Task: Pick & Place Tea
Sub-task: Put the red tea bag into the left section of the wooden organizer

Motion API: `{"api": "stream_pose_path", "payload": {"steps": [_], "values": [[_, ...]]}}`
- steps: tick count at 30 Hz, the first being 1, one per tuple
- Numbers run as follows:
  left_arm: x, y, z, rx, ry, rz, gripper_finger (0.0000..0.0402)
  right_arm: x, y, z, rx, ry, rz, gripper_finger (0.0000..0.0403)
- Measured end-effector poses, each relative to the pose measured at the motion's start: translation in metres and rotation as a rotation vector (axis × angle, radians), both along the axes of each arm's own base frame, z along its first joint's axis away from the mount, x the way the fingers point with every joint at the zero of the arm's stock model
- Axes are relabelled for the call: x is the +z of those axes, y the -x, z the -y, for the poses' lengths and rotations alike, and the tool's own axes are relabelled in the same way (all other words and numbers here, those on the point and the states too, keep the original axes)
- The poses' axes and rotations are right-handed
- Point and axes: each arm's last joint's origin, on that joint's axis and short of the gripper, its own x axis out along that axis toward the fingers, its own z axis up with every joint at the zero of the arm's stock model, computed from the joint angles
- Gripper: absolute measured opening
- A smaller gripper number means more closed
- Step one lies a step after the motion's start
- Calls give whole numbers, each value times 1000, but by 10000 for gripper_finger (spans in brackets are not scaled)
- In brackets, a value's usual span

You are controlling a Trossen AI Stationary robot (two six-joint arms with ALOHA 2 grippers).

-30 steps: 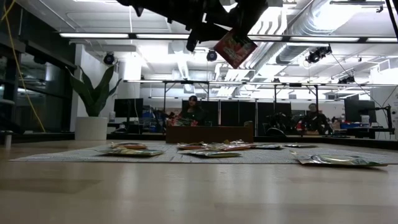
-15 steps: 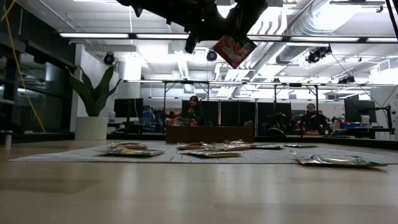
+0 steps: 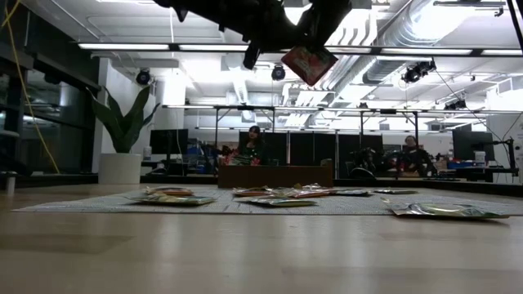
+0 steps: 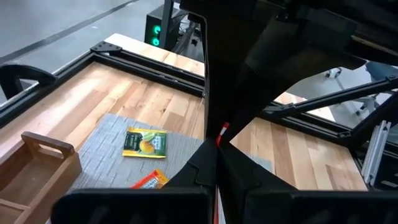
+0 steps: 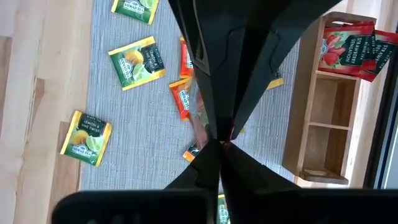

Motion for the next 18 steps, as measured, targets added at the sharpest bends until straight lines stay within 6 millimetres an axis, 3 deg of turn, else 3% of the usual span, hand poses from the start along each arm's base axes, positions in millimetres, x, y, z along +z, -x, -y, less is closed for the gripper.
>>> {"api": "stream_pose_path", "payload": {"steps": [10,14,18], "values": [[-5,1,-2,61,-16,-45,0,28,36,16,-134,-29,44,131],[-5,3,-15,99,-17,-50,0,41,60,23,-163,-86,75,179],[-6,6,-37,147,-18,-55,0,37,83,29,-193,-116,131,206]]}}
